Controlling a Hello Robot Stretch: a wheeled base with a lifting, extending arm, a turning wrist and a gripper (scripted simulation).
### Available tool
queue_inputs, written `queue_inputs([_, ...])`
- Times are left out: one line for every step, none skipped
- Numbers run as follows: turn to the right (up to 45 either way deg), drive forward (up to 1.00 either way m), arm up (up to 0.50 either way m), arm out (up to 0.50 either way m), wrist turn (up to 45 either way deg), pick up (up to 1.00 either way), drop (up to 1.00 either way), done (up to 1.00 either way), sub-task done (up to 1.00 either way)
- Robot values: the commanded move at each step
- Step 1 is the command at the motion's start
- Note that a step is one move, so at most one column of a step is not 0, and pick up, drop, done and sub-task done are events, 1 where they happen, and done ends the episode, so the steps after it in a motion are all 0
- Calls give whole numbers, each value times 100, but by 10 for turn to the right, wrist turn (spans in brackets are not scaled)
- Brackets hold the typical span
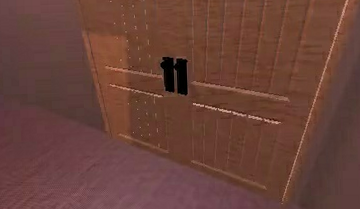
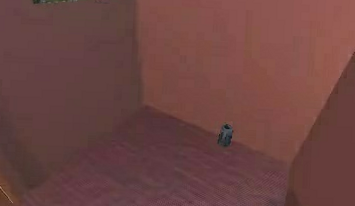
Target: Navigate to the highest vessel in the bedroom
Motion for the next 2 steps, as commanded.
queue_inputs([330,0,0,0,0,0,0,0,0])
queue_inputs([0,25,0,0,0,0,0,0,0])
